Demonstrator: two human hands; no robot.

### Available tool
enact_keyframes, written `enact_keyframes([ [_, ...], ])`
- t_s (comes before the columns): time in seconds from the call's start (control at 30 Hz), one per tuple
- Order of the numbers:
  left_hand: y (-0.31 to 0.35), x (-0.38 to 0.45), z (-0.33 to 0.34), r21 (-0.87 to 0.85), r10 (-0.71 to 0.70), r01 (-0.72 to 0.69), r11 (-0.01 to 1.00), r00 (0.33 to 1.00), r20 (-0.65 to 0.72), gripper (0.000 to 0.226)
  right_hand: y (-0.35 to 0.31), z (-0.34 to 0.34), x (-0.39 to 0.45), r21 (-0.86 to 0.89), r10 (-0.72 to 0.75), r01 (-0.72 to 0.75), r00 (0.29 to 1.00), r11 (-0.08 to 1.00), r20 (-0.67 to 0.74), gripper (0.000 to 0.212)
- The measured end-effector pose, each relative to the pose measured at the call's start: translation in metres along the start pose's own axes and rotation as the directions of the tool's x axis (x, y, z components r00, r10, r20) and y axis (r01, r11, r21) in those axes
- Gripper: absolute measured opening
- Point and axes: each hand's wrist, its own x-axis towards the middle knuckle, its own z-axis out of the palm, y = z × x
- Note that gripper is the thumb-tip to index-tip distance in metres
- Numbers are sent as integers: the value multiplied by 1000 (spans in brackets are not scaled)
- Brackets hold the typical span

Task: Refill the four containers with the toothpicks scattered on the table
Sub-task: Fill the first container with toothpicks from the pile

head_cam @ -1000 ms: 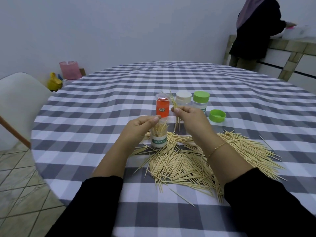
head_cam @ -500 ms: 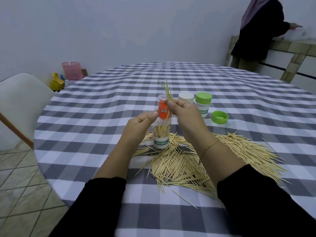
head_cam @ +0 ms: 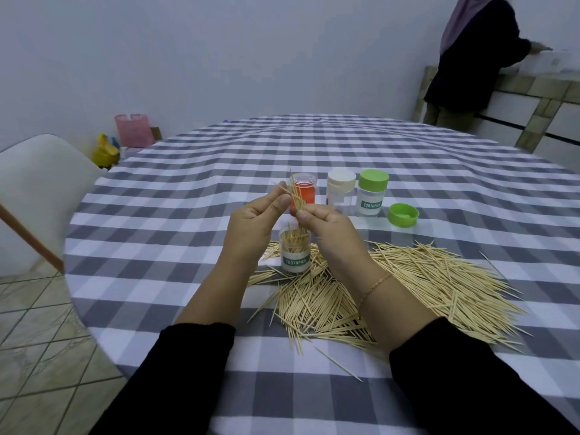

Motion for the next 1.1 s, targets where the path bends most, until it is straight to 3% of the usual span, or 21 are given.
enact_keyframes([
  [0.4, 1, 3, 5, -11, -41, 41, 999, 998, -45, 24, -5, -5, -4, -59, 84, -81, 995, 995, 57, 25],
  [0.63, -1, 4, -1, 142, -32, 29, 989, 999, 20, 23, -11, -15, -4, -167, 152, -129, 979, 977, 132, 25],
  [0.87, -5, -4, -2, 184, -58, 40, 982, 994, 95, 13, -5, -18, -9, -132, 131, -112, 982, 985, 140, 26],
  [1.1, -1, -4, -8, 276, -94, 58, 959, 988, 120, 8, -4, -18, -12, -78, 15, -9, 997, 997, 81, 38],
])
